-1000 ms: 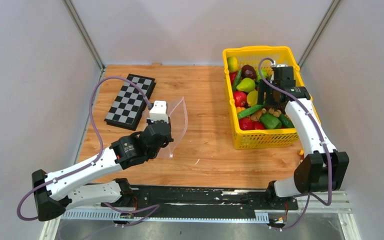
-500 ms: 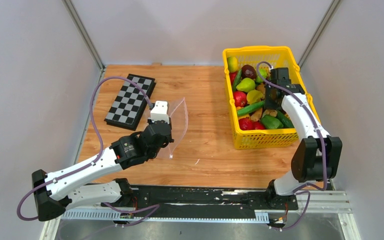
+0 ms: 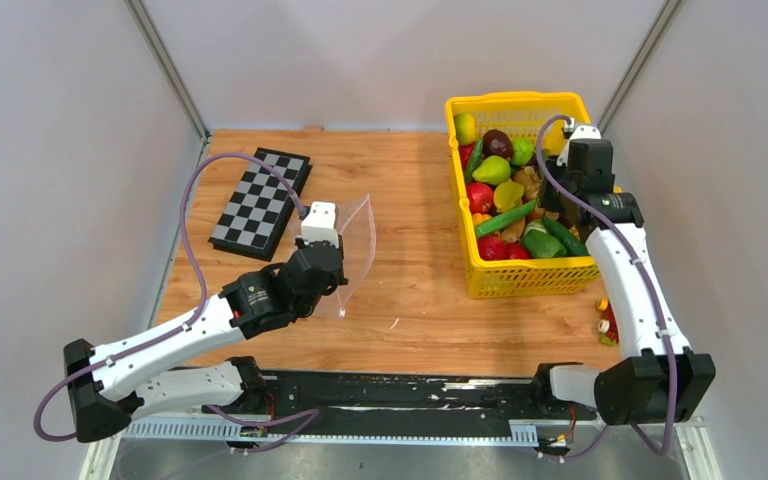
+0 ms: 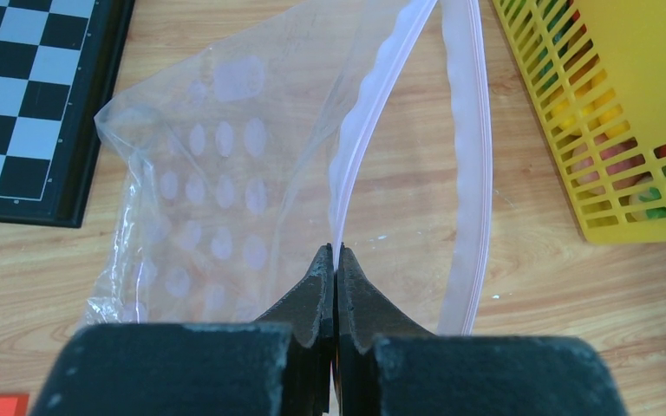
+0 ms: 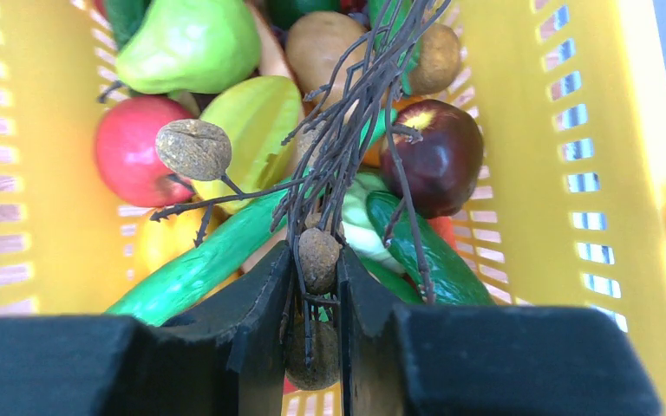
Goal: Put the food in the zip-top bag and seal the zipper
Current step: Pick up the fake vegetable from the bin, then place the fake vegetable in the zipper food storage bag.
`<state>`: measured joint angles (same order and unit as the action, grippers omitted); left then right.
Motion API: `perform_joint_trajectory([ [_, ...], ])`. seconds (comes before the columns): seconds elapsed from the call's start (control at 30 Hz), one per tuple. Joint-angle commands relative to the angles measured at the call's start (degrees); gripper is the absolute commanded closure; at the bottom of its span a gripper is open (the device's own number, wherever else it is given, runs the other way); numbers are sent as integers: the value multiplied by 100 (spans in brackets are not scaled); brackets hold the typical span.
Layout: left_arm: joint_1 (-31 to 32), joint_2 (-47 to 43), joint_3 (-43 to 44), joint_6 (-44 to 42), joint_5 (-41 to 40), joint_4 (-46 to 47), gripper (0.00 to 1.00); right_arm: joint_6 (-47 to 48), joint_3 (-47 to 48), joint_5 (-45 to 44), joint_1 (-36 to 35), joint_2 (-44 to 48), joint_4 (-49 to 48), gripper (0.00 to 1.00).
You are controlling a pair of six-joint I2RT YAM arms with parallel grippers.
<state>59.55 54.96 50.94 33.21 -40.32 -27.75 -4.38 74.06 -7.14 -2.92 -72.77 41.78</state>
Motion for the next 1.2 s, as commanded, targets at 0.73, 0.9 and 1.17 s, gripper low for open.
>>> perform_joint_trajectory([
  [0.73,-244,-100,-35,144,696,715,100,-1802,-1063,5093,-1124,1004,-2828,95],
  [0.9,-275,-83,-92,364,831,945,100,-1921,-1129,3999,-2181,967,-2919,96],
  [1.17,-286,151,100,881,994,1072,100,-2066,-1577,1751,-3643,1325,-3832,97],
])
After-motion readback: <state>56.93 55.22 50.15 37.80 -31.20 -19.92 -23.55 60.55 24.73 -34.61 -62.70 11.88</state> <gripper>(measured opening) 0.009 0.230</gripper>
